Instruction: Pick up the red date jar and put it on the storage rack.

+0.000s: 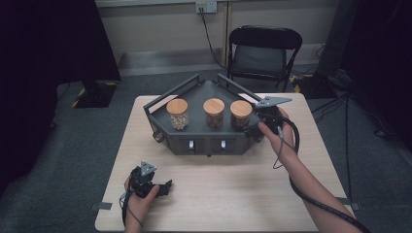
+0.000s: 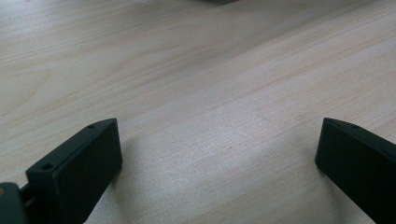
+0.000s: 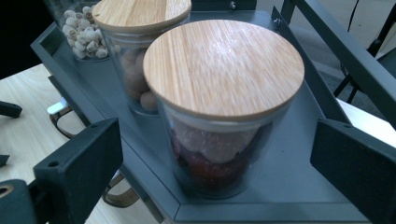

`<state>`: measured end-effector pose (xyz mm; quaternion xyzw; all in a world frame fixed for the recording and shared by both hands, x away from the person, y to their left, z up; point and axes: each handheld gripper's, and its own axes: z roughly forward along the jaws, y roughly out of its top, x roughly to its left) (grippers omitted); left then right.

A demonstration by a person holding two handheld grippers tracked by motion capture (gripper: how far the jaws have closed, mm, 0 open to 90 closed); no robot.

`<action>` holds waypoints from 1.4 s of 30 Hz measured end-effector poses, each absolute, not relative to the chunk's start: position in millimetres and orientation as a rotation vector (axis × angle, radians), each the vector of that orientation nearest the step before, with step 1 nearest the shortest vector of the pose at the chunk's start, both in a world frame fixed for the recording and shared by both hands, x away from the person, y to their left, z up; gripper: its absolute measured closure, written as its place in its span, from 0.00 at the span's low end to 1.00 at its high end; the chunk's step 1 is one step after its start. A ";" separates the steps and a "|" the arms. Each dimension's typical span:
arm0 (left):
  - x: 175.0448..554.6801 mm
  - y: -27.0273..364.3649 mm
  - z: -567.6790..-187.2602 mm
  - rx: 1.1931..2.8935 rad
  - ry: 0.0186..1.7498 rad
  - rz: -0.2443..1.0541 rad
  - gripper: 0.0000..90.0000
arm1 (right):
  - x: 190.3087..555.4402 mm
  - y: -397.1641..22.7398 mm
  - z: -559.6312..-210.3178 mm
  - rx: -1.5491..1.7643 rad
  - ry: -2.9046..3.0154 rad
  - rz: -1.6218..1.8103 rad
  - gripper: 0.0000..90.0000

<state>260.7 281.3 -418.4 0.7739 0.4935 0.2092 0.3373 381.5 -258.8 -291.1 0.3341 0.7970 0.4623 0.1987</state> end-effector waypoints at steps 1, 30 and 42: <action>260.7 281.3 -418.4 2.017 1.286 0.545 0.00 | 380.5 -260.0 -291.9 0.938 2.227 1.302 0.02; 260.6 281.2 -418.4 2.017 1.286 0.545 0.00 | 352.0 -288.1 -316.1 0.959 2.239 1.426 0.01; 260.6 281.2 -418.4 2.017 1.286 0.545 0.00 | 340.7 -309.3 -335.0 0.980 2.228 1.457 0.01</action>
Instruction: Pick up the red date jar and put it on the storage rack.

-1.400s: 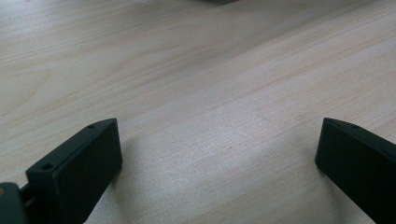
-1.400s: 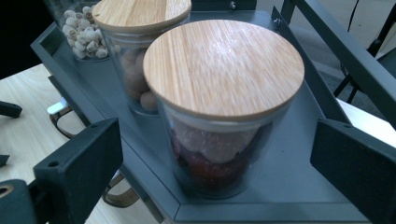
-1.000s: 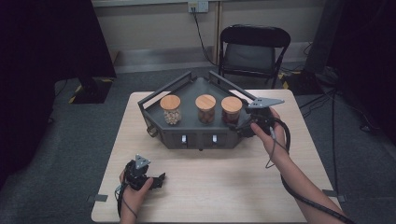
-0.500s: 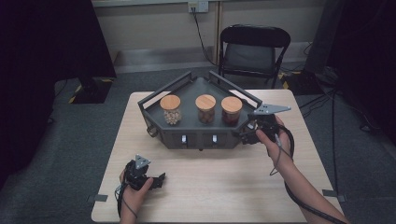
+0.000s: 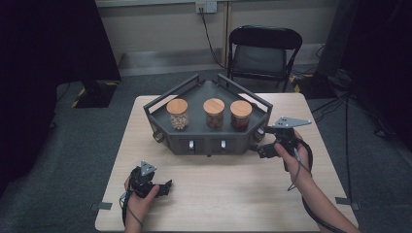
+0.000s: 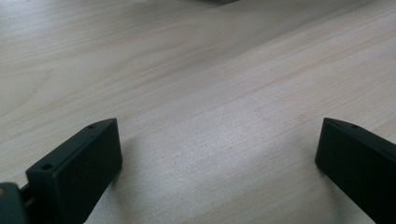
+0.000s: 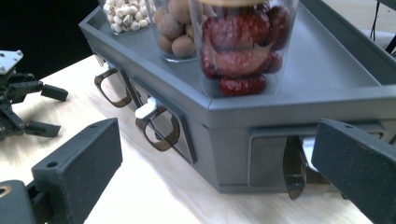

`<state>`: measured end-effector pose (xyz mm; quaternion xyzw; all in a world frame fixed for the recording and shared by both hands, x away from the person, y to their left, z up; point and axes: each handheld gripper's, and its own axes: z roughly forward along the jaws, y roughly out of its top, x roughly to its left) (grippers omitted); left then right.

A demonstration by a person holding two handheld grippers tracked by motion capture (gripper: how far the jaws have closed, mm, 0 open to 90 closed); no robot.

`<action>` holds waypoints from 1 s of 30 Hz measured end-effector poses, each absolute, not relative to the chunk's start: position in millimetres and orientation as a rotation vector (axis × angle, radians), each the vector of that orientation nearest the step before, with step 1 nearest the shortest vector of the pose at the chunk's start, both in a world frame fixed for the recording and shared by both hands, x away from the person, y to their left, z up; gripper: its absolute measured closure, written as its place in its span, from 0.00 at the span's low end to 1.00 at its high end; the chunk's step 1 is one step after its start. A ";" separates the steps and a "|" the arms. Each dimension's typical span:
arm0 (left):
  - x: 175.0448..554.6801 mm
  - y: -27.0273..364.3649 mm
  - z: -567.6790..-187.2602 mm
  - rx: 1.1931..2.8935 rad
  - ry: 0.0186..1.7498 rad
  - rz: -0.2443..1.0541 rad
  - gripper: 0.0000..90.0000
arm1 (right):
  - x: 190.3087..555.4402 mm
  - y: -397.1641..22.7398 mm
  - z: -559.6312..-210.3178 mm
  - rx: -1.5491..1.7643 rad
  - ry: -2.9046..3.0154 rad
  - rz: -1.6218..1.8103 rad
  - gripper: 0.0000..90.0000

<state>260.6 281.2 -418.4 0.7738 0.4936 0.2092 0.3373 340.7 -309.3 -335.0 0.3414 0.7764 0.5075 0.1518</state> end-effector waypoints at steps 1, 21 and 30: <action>260.7 281.3 -418.4 2.017 1.286 0.545 0.00 | 339.8 -310.6 -335.8 0.978 2.232 1.454 0.01; 260.7 281.3 -418.4 2.017 1.286 0.545 0.00 | 318.7 -319.6 -357.6 0.941 2.259 1.439 0.01; 260.6 281.2 -418.5 2.016 1.286 0.546 0.00 | 310.1 -325.0 -368.3 0.939 2.262 1.429 0.01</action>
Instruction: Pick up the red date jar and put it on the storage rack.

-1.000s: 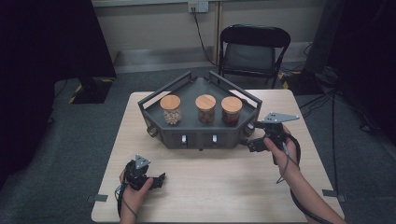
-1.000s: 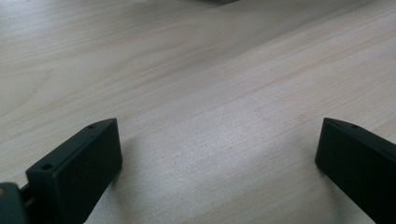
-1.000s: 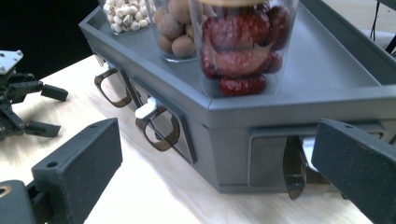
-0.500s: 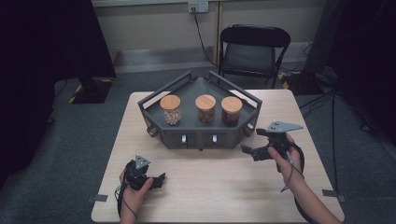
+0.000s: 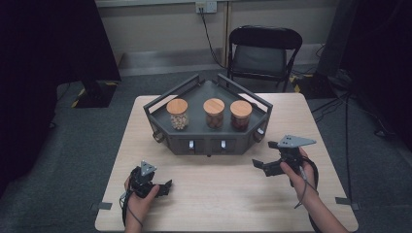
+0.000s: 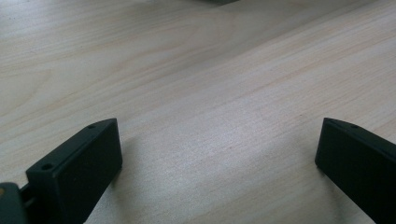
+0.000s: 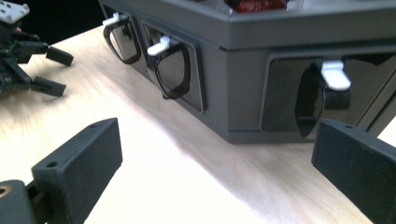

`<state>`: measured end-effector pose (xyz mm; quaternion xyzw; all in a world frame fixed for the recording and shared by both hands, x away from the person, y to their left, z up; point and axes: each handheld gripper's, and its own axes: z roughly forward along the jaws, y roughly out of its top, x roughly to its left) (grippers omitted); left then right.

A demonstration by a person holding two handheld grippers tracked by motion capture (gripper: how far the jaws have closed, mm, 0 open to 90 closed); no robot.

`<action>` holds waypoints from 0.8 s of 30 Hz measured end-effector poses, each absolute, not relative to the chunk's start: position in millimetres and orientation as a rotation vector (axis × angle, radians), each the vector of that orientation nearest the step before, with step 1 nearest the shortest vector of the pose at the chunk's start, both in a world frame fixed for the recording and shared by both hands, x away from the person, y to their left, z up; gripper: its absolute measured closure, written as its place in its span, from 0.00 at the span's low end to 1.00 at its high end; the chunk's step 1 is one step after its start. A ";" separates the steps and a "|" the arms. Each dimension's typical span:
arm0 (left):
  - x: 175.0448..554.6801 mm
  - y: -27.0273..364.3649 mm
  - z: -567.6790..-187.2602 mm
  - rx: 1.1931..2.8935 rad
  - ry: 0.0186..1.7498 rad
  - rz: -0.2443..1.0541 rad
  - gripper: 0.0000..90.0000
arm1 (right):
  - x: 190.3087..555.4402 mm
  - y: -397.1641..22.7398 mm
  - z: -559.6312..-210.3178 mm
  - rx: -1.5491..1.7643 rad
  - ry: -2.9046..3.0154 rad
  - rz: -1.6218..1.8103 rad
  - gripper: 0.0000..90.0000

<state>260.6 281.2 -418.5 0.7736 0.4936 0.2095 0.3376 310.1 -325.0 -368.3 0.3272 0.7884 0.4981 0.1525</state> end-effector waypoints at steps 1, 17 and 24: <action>260.6 281.2 -418.6 2.016 1.286 0.546 0.00 | 309.4 -325.6 -369.4 0.939 2.264 1.424 0.01; 260.6 281.2 -418.6 2.016 1.286 0.546 0.00 | 300.7 -334.6 -384.1 0.950 2.273 1.396 0.01; 260.5 281.2 -418.6 2.016 1.286 0.546 0.00 | 299.2 -337.5 -389.1 0.958 2.276 1.397 0.01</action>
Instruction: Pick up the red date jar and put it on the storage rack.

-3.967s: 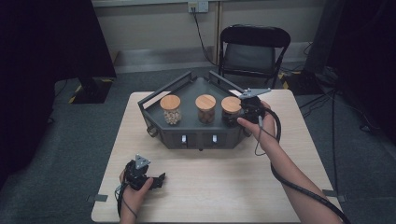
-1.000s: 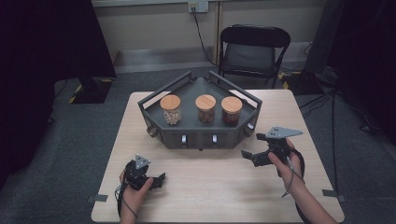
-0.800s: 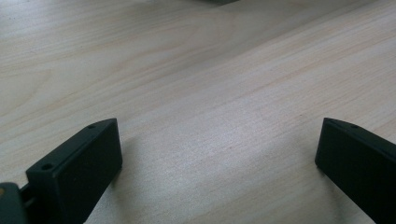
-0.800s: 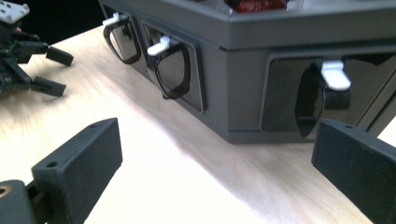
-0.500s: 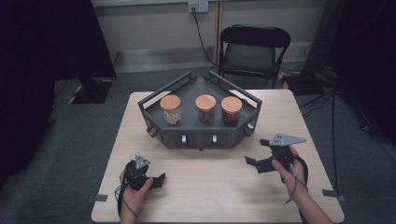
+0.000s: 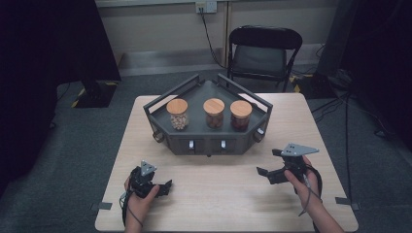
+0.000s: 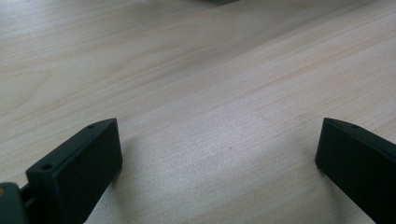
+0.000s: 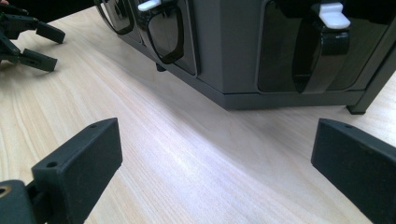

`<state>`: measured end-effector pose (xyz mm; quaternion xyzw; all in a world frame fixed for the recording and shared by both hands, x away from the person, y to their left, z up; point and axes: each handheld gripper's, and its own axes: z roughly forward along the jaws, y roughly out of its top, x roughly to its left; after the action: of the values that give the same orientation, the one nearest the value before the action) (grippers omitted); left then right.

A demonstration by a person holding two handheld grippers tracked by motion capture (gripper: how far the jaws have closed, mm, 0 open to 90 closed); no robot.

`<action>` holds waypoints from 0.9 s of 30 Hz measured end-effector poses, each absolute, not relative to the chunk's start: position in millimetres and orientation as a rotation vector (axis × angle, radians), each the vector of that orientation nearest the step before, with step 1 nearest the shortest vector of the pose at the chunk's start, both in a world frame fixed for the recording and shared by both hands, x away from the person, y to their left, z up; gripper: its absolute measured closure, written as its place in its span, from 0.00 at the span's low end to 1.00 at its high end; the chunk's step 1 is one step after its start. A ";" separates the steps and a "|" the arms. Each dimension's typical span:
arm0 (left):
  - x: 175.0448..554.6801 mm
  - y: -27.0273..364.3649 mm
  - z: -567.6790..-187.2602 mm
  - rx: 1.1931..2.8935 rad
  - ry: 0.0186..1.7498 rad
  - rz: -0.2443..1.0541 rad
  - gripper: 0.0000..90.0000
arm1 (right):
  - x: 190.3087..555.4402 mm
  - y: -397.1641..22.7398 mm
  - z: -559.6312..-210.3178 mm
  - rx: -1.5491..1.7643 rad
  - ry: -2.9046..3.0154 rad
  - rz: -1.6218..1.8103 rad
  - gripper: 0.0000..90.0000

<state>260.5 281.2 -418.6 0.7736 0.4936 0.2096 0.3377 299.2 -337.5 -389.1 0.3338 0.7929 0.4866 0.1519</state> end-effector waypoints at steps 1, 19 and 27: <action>260.5 281.2 -418.6 2.016 1.286 0.546 0.00 | 298.8 -338.1 -389.8 0.961 2.276 1.397 0.01; 260.5 281.2 -418.6 2.016 1.286 0.546 0.00 | 293.8 -347.2 -400.8 1.002 2.281 1.369 0.01; 260.5 281.2 -418.6 2.016 1.286 0.546 0.00 | 289.9 -345.3 -404.5 0.990 2.301 1.299 0.01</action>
<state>260.5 281.2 -418.6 0.7736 0.4936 0.2096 0.3377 289.9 -345.3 -404.5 0.3462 0.8050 0.4546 0.1594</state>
